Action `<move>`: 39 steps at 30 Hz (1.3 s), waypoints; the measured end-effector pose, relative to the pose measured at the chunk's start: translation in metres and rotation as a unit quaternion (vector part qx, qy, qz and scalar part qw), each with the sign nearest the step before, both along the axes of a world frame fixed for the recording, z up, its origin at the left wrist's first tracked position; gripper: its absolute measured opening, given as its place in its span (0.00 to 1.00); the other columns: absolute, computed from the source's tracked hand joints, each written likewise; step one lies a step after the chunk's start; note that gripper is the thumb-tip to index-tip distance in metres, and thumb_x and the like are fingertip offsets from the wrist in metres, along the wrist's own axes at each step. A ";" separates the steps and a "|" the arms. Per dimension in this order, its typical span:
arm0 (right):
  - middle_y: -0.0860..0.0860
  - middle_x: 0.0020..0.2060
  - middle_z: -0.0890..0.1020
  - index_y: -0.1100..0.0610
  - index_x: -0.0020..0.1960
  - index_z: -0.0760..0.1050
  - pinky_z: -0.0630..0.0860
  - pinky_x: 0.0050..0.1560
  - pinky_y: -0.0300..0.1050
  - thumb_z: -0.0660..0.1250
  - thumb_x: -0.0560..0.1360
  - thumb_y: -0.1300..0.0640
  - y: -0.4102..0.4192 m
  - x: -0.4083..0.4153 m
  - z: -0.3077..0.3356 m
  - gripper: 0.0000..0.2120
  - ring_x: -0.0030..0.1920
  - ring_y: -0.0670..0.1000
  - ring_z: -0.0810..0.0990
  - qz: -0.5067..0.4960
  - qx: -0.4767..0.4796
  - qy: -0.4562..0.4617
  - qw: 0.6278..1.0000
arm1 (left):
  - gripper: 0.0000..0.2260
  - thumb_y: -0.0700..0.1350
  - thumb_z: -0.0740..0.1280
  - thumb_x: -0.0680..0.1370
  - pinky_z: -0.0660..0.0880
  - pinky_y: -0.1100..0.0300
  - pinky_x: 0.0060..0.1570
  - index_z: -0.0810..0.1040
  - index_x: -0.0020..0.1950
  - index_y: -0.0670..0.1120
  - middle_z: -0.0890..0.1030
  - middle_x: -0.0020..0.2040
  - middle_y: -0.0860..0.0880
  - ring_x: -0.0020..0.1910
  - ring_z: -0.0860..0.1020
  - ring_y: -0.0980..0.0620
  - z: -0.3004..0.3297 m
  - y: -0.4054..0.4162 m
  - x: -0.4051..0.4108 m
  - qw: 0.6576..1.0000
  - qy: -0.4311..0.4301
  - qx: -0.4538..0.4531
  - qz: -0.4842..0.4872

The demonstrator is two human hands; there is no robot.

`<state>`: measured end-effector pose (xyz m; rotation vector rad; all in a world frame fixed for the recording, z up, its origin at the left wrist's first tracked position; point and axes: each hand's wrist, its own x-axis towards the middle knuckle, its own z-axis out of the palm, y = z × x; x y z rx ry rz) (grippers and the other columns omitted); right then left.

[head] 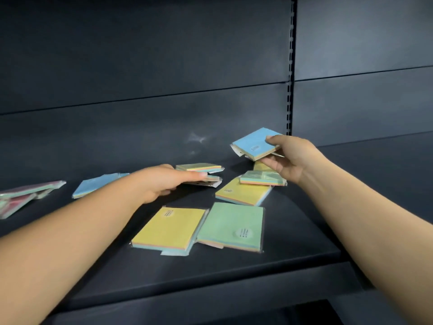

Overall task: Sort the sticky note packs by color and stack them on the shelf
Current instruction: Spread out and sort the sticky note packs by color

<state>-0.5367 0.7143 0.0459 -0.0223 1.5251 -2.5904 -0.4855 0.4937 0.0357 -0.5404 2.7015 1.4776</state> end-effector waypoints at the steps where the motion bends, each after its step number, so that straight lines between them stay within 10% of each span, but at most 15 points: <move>1: 0.56 0.40 0.78 0.63 0.52 0.71 0.81 0.38 0.46 0.61 0.77 0.67 -0.001 0.001 -0.001 0.04 0.38 0.52 0.80 0.012 -0.007 -0.008 1.000 | 0.21 0.49 0.73 0.70 0.75 0.59 0.49 0.74 0.59 0.44 0.75 0.57 0.47 0.52 0.75 0.49 0.003 -0.001 0.008 0.998 -0.007 0.054 0.006; 6: 0.59 0.44 0.79 0.63 0.44 0.71 0.80 0.27 0.47 0.59 0.76 0.70 -0.011 0.012 -0.004 0.05 0.40 0.54 0.81 0.071 0.005 -0.036 0.997 | 0.06 0.28 0.59 0.77 0.81 0.55 0.33 0.70 0.46 0.38 0.76 0.42 0.39 0.38 0.78 0.46 0.007 -0.012 0.044 0.959 0.043 0.261 0.096; 11: 0.57 0.38 0.79 0.62 0.42 0.71 0.77 0.20 0.42 0.62 0.76 0.66 -0.031 0.026 0.000 0.04 0.23 0.50 0.81 0.093 0.045 -0.028 0.994 | 0.06 0.29 0.60 0.76 0.78 0.58 0.25 0.70 0.46 0.39 0.77 0.42 0.41 0.35 0.79 0.45 0.019 -0.049 0.074 0.956 0.082 0.236 0.153; 20: 0.55 0.40 0.80 0.60 0.43 0.71 0.79 0.23 0.43 0.64 0.76 0.66 -0.093 0.053 0.024 0.05 0.31 0.51 0.82 0.115 0.068 0.009 0.991 | 0.09 0.35 0.60 0.79 0.73 0.68 0.21 0.72 0.41 0.47 0.74 0.37 0.46 0.31 0.75 0.51 0.030 -0.163 0.113 0.932 0.139 0.245 0.229; 25: 0.53 0.37 0.81 0.58 0.43 0.72 0.76 0.21 0.38 0.67 0.75 0.61 -0.127 0.068 0.028 0.04 0.24 0.47 0.81 0.103 0.105 0.024 0.989 | 0.08 0.35 0.65 0.76 0.66 0.68 0.27 0.71 0.39 0.44 0.77 0.22 0.49 0.32 0.71 0.53 0.012 -0.200 0.099 0.949 0.087 0.193 0.233; 39: 0.52 0.37 0.78 0.59 0.41 0.71 0.75 0.35 0.45 0.68 0.74 0.63 -0.230 0.082 0.013 0.06 0.35 0.51 0.77 0.129 0.272 0.023 0.953 | 0.07 0.37 0.68 0.74 0.70 0.57 0.50 0.74 0.39 0.47 0.72 0.46 0.44 0.45 0.69 0.47 0.003 -0.214 0.082 0.984 0.127 -0.011 0.128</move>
